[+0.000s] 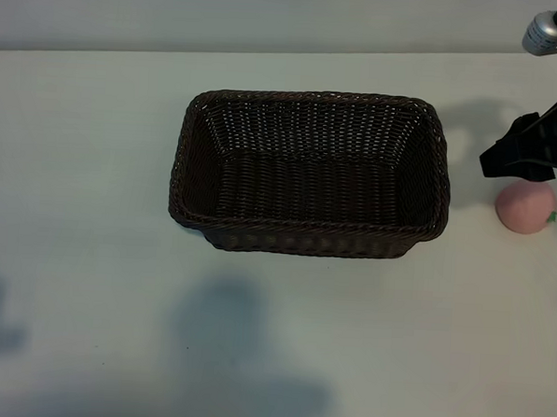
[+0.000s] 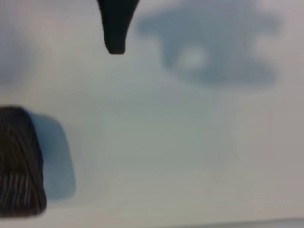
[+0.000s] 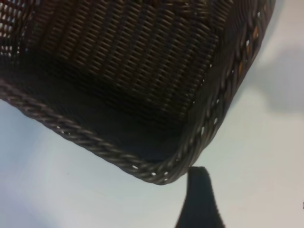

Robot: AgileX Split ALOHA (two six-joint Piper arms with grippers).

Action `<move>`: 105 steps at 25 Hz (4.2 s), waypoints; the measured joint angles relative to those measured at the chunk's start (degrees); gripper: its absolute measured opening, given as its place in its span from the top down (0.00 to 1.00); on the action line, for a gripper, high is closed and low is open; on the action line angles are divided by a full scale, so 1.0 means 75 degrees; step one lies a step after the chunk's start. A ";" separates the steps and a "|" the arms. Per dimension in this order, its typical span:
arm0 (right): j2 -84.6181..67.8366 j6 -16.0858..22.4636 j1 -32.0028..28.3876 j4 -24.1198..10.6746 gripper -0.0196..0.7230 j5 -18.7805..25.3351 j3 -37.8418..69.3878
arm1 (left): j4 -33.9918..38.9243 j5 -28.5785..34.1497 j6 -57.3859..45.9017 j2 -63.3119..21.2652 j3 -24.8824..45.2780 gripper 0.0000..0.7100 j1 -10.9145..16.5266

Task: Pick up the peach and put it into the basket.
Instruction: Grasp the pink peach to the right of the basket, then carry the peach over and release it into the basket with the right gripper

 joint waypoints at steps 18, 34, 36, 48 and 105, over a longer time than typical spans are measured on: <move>0.0000 -0.0021 0.0000 0.0107 0.29 0.0006 0.0000 | 0.0569 0.0035 -0.0645 -0.1951 0.2497 0.16 -0.0279; 0.0105 0.0325 0.0000 -0.0253 0.29 -0.0338 0.0000 | 0.0707 -0.0470 -0.0651 -0.2296 0.2720 0.16 -0.0690; 0.0273 0.0743 0.0000 -0.0861 0.29 -0.0503 -0.0002 | 0.0707 -0.0478 -0.0651 -0.2521 0.2720 0.16 -0.0859; 0.1745 0.3179 0.0000 -0.3383 0.21 -0.1547 -0.0002 | 0.0713 -0.0467 -0.0651 -0.2684 0.2720 0.16 -0.1941; 0.1583 0.2196 0.2390 -0.1297 0.92 -0.0289 -0.2288 | 0.0713 -0.0467 -0.0651 -0.2684 0.2720 0.17 -0.2024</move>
